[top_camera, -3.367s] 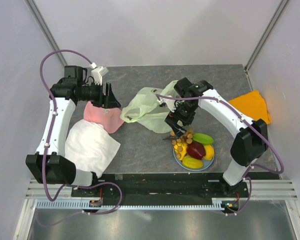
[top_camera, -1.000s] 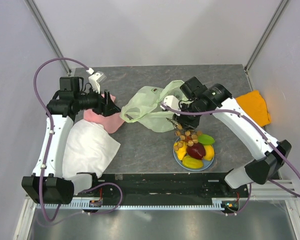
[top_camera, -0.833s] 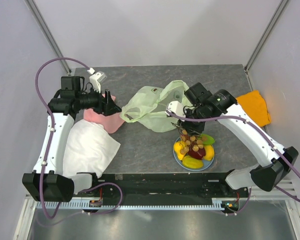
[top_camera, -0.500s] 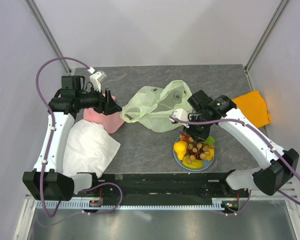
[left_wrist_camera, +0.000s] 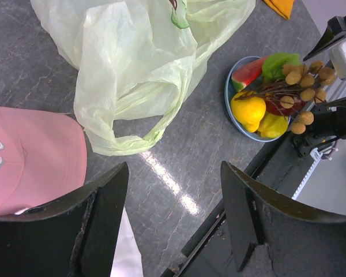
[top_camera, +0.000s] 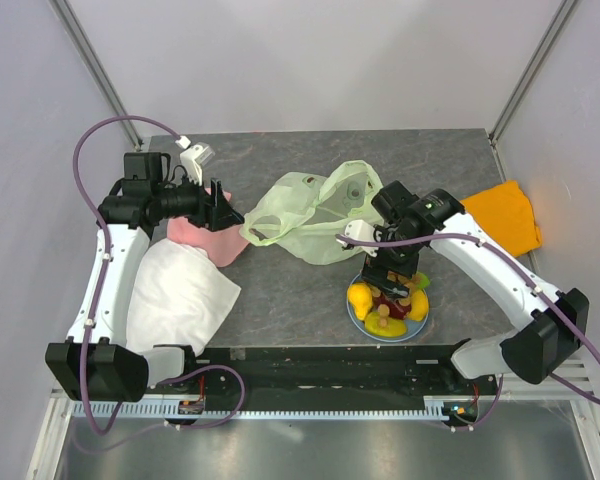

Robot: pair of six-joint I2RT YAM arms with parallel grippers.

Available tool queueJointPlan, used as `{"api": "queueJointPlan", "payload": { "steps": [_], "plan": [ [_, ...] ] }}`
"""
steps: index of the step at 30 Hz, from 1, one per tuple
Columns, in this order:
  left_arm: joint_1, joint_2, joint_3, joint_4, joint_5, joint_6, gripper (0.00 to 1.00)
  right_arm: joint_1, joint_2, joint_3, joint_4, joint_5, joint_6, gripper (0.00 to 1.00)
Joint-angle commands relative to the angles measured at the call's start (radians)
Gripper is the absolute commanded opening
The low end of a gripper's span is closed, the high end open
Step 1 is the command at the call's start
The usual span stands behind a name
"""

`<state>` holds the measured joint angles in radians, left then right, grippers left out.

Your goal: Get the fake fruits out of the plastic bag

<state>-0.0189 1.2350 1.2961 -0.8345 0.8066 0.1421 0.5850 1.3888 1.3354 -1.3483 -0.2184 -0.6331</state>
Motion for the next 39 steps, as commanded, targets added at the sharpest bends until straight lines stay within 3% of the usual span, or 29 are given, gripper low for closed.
{"api": "queueJointPlan", "payload": {
  "steps": [1, 15, 18, 22, 25, 28, 31, 32, 33, 39],
  "plan": [
    [-0.001, -0.006, 0.000, 0.028, 0.026, -0.018, 0.72, -0.002, 0.003, 0.011, -0.068, 0.014, 0.006, 0.98],
    [-0.001, 0.026, 0.026, 0.031, 0.039, -0.015, 0.72, -0.011, 0.000, 0.152, -0.063, 0.088, 0.012, 0.98],
    [-0.001, 0.024, 0.028, 0.029, 0.032, -0.015, 0.72, -0.039, -0.034, 0.241, 0.017, 0.134, 0.029, 0.98],
    [-0.001, 0.023, 0.040, 0.031, 0.002, -0.013, 0.73, -0.143, -0.083, 0.283, 0.355, 0.308, 0.192, 0.98],
    [-0.001, 0.014, 0.051, 0.026, -0.026, -0.006, 0.75, -0.305, -0.090, 0.269, 0.518, 0.321, 0.335, 0.98],
    [-0.001, 0.000, 0.051, 0.008, -0.067, 0.031, 0.78, -0.399, -0.016, 0.298, 0.538, 0.373, 0.447, 0.98],
    [-0.001, -0.011, 0.039, -0.012, -0.116, 0.065, 0.79, -0.456, 0.111, 0.308, 0.520, 0.511, 0.605, 0.98],
    [-0.001, -0.015, 0.034, -0.015, -0.130, 0.068, 0.80, -0.456, 0.137, 0.311, 0.508, 0.621, 0.668, 0.98],
    [-0.001, -0.019, 0.029, -0.018, -0.141, 0.068, 0.88, -0.458, 0.162, 0.332, 0.486, 0.661, 0.762, 0.98],
    [-0.001, -0.048, 0.028, -0.034, -0.201, 0.070, 0.90, -0.458, 0.119, 0.257, 0.546, 0.563, 0.739, 0.98]
  ]
}}
